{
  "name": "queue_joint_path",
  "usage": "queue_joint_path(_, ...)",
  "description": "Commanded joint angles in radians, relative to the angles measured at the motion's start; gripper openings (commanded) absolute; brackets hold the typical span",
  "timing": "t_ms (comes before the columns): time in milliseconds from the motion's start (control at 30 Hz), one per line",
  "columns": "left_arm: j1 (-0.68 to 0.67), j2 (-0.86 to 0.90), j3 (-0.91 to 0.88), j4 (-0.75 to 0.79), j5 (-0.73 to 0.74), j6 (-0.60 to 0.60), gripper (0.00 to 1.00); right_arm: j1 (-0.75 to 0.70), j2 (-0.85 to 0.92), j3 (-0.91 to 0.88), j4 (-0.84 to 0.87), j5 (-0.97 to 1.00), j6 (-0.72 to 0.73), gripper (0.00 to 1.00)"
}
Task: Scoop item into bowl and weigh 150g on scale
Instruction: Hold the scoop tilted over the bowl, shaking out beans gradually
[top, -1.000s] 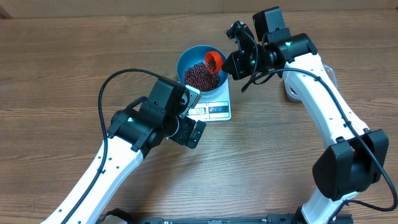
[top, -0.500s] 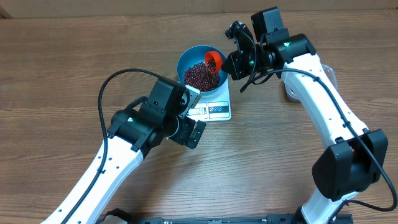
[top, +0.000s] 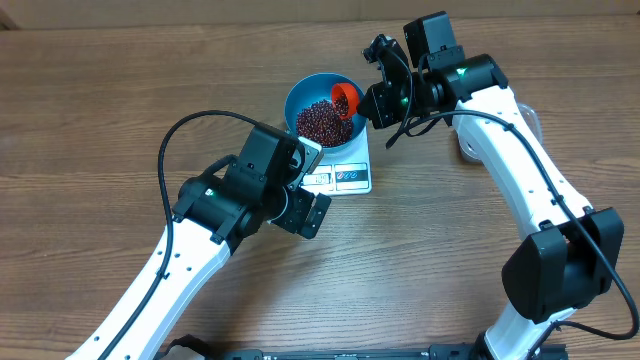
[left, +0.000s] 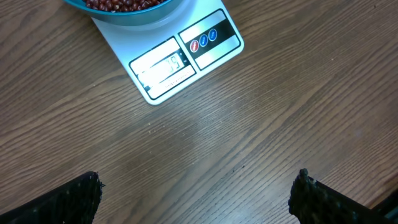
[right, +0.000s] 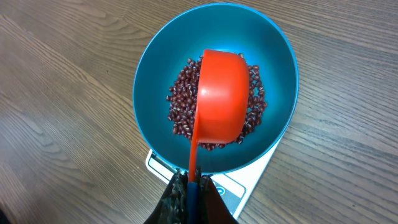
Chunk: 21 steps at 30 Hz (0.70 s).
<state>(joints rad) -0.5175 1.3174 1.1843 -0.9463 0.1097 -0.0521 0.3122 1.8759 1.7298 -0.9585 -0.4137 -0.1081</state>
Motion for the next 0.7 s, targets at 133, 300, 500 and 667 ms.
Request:
queue_joint_path(133,-0.005,-0.003,0.003,0.002,0.013,0.001,1.00,0.011,-0.019,0.031,-0.045,-0.097,-0.195,0.04)
queue_joint_path(300,-0.005,-0.003,0.003,0.002,0.013,0.001,1.00,0.010,-0.019,0.031,-0.009,0.021,-0.037,0.04)
queue_joint_path(500,-0.005,-0.003,0.003,0.002,0.013,0.001,1.00,0.010,-0.019,0.031,-0.010,0.021,-0.037,0.04)
queue_joint_path(667,-0.005,-0.003,0.003,0.002,0.013,0.001,1.00,0.010,-0.019,0.031,-0.013,0.021,-0.037,0.04)
